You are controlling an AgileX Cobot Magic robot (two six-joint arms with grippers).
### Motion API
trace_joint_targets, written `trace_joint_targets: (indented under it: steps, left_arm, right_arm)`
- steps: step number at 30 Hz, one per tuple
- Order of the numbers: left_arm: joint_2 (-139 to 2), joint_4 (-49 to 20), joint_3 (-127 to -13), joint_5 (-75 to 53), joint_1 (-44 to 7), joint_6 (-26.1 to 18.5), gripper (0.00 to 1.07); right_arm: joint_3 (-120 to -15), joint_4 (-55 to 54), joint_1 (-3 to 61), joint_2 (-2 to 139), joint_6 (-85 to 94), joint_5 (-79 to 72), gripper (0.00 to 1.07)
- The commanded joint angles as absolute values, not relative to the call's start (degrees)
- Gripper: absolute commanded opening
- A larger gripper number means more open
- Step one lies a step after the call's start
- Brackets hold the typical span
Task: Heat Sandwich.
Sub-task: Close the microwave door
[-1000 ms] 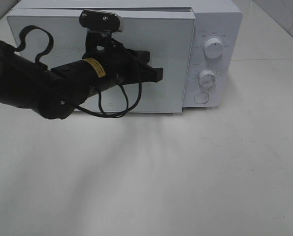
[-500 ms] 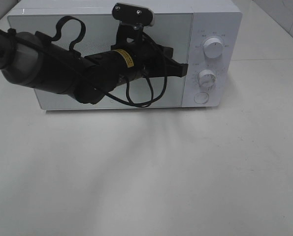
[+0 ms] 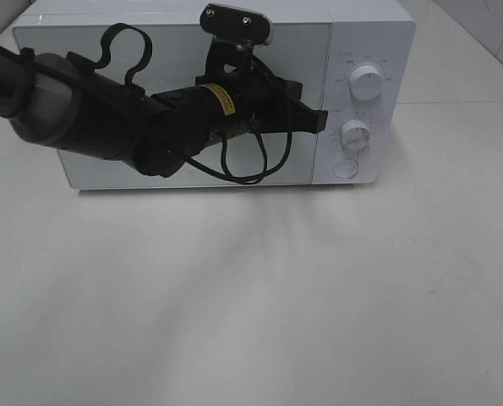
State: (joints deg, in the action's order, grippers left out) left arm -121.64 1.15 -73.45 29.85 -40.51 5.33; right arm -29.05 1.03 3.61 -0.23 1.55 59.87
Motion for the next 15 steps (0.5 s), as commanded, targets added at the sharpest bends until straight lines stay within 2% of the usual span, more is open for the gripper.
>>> trace_joint_targets:
  steps: [1, 15]
  left_arm:
    - [-121.8, -4.5, -75.1, 32.4, -38.5, 5.4, 0.0]
    - [-119.0, -3.8, -71.8, 32.4, -40.7, 5.3, 0.0]
  right_arm:
    - [-28.9, 0.9, 3.3, -1.7, 1.1, 59.5, 0.76]
    - [-28.9, 0.9, 3.3, -1.7, 1.1, 59.5, 0.76]
